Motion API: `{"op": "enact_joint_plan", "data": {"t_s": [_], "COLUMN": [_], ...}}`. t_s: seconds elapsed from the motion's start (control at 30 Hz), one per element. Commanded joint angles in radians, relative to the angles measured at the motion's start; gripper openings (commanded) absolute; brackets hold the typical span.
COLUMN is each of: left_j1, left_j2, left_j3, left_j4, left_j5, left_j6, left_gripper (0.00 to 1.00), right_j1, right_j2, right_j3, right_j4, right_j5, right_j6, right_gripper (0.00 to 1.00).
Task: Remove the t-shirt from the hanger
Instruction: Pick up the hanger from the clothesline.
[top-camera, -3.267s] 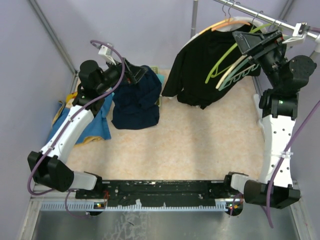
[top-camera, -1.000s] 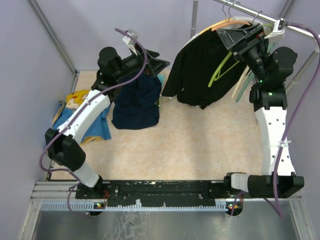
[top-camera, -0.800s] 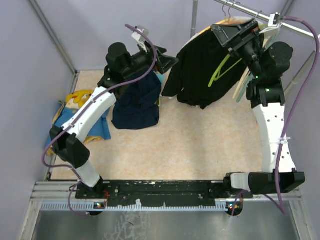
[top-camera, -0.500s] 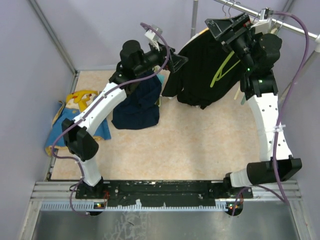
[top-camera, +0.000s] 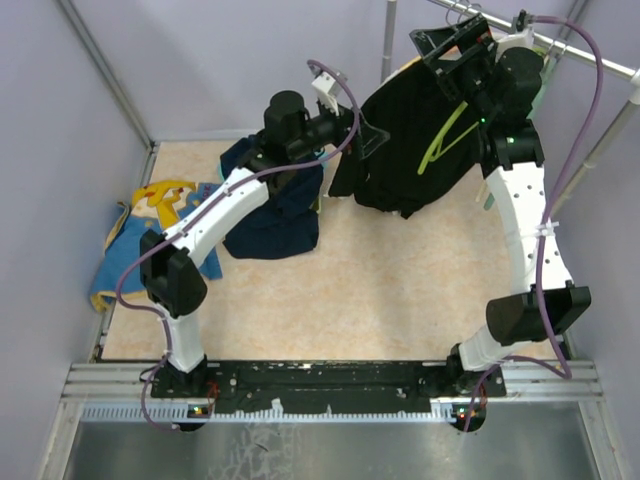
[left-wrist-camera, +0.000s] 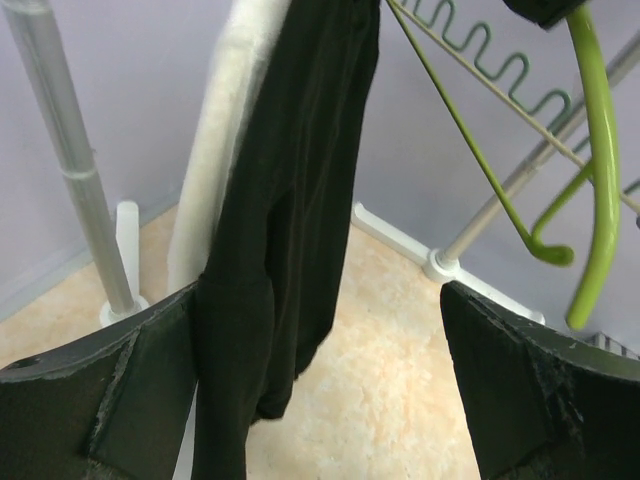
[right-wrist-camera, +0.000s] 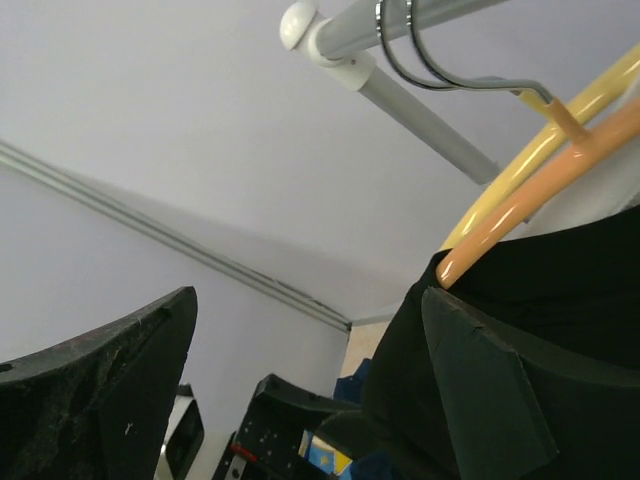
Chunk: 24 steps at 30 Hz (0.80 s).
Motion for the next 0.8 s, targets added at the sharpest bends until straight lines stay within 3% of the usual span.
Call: {"op": "enact_joint_plan", "data": {"t_s": [0.0, 0.37, 0.77], "left_j1": [-0.026, -0.041, -0.043], "left_j2": [-0.084, -0.176, -0.177], "left_j3": [-0.084, -0.203, -0.214], "left_j4": [0.048, 0.085, 0.096], "left_j5": [-0.001, -0.004, 0.019], "left_j6": [0.009, -0.001, -0.008], "left_gripper": [1.00, 1.00, 1.00], "right_j1": [0.008, 0.007, 0.008], "right_j2": [-0.048, -0.028, -0.008], "right_j3": [0.000, -0.009, -0.040], "right_j4": [-0.019, -0.030, 0.044], "right_j5": [0.094, 0.128, 0.158], "right_j6": [-0.024, -0.023, 0.001], "right_gripper": [0.94, 0.93, 0.74]}}
